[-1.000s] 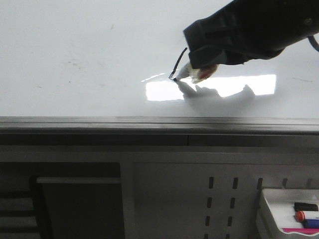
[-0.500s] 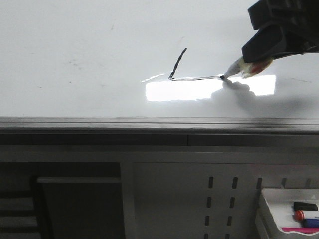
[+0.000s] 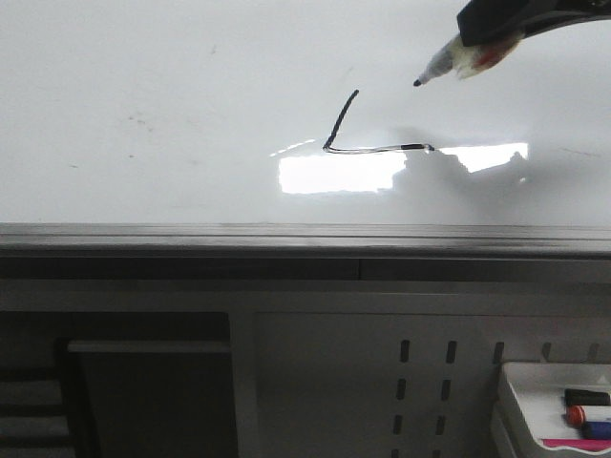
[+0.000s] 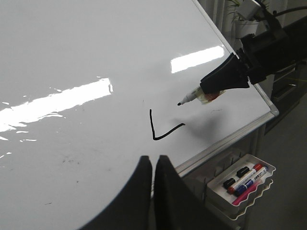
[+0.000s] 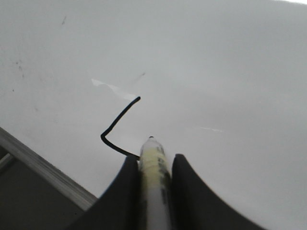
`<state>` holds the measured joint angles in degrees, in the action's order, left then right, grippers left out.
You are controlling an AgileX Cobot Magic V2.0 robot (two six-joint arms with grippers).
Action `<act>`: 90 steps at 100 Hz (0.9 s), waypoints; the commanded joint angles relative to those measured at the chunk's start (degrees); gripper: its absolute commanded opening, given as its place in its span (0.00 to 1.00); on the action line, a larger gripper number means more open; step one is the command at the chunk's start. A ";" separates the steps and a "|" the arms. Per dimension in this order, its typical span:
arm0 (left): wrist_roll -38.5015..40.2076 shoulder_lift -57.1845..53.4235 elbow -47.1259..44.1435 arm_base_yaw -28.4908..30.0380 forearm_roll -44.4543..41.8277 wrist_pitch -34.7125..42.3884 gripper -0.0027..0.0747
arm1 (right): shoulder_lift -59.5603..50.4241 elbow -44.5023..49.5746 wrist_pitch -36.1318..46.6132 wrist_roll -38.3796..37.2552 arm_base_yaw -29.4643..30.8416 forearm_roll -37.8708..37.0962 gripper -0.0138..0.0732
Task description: Write number 4 on whiteboard
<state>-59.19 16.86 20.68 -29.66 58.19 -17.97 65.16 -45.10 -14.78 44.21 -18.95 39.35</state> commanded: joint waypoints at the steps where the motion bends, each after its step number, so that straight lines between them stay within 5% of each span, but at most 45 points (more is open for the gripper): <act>1: 0.57 0.53 1.50 0.05 1.98 2.14 0.01 | -0.71 -2.58 3.40 0.48 -0.14 -0.07 0.11; 90: 0.57 0.53 1.50 0.05 2.25 1.81 0.01 | 7.73 -2.98 15.49 0.48 -5.76 0.05 0.11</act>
<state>-59.19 16.86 20.68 -29.66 58.66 -18.10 72.74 -46.03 -2.84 44.21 -24.77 39.31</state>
